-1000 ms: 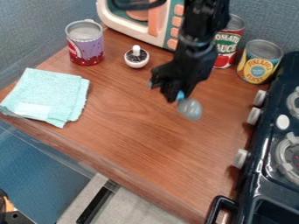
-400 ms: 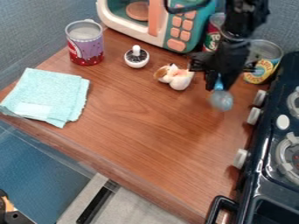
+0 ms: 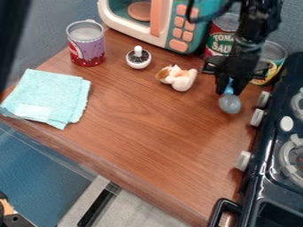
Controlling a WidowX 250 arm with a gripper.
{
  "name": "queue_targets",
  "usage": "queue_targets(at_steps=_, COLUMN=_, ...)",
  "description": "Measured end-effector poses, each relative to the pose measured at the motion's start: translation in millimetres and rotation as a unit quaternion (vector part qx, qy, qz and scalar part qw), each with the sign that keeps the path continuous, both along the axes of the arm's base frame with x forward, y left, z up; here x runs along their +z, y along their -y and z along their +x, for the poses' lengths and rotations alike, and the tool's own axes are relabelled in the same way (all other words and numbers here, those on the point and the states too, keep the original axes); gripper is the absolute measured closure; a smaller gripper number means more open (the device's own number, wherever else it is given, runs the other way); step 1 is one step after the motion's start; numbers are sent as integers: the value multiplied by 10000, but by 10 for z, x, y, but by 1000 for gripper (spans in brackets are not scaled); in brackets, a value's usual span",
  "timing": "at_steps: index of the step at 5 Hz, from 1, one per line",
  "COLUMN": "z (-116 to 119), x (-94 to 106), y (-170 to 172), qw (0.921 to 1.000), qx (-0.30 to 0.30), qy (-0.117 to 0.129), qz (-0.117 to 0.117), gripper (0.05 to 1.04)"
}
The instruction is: Move the blue ice cream scoop to the upper right of the table
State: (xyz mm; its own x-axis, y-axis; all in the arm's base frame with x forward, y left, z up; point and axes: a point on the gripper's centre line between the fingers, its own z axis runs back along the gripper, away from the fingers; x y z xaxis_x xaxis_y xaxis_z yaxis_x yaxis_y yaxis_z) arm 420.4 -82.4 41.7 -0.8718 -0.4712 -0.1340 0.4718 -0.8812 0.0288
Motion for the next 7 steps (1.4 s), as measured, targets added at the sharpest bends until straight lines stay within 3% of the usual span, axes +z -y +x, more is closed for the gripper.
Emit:
queue_targets(at_steps=1, z=47, x=-100, y=11, qw=9999, qx=-32, qy=-152, qz=36, gripper=765)
queue_targets(at_steps=2, z=55, x=-127, y=42, qw=9996, qx=-62, qy=-265, qz=-31, gripper=704)
queue_targets(at_steps=4, z=43, x=-143, y=-62, qw=9989, qx=68, qy=-416, qz=-192, gripper=124)
queue_targets(at_steps=5, z=31, x=-122, y=-71, qw=9989, qx=45, qy=-405, qz=-213, gripper=75)
queue_targets(at_steps=6, z=-18, x=205, y=-82, qw=9995, qx=91, qy=-4, qz=-288, gripper=80)
queue_targets(at_steps=7, z=-99, x=367, y=-103, qw=9992, qx=-10, qy=248, qz=-301, gripper=83)
